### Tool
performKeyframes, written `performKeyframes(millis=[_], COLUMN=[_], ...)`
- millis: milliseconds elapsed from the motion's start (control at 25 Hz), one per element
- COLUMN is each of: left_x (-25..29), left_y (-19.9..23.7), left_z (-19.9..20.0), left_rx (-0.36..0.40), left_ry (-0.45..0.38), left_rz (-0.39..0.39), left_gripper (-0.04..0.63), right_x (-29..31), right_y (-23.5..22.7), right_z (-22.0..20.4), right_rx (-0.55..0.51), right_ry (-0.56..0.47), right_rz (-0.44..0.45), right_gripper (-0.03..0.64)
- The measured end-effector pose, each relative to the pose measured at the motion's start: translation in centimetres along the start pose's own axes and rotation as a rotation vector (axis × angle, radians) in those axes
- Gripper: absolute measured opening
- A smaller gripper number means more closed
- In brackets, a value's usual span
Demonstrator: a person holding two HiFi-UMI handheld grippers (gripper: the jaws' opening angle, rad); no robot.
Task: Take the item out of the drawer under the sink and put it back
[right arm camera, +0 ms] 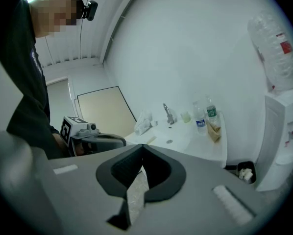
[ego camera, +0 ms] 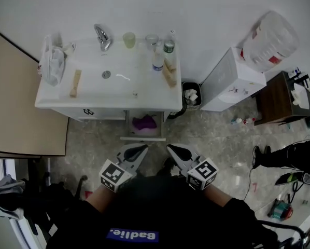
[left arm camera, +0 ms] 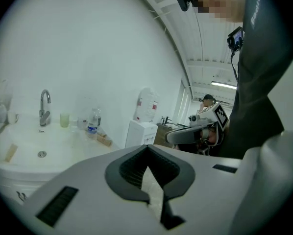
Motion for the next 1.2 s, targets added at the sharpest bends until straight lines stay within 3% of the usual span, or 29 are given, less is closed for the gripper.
performKeyframes(millis=[200,520,880,1000,1200], left_x=[2.3,7.1,12.8,14.8,17.8], left_y=[1.6,7.0,11.1,12.7,15.2], left_z=[-2.4,-9.1,-14.9,-16.6,-19.4], left_rx=[0.005,0.172,0.329,0.36,0.421], left_ry=[0.109,0.374,0.519,0.557,0.637], left_rz=[0.06,0.117,0.057,0.048,0.035], left_gripper=[0.006,0.006,0.009,0.069,0.084], right_x=[-1.4,-2.7,-4.7,-5.3,-5.8], right_y=[-1.4,-2.9,-4.6,-5.1,-6.1], right_z=[-1.2,-3.5,-5.5,-6.3,-7.7], right_rx=[0.03,0.072,0.112,0.136,0.179], right_ry=[0.025,0.062,0.103,0.111,0.143], right_rz=[0.003,-0.014,-0.11,-0.147,-0.196], right_gripper=[0.002,0.002,0.002,0.002,0.002])
Point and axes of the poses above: the fingertips, and each gripper's own axes: x forward along the fingers, y to its left, z out of its top, the point moved 5 cm from there along -x, backward along the fingers, and after that the axes turned 3 degrees about z, right-handed, at the moved point
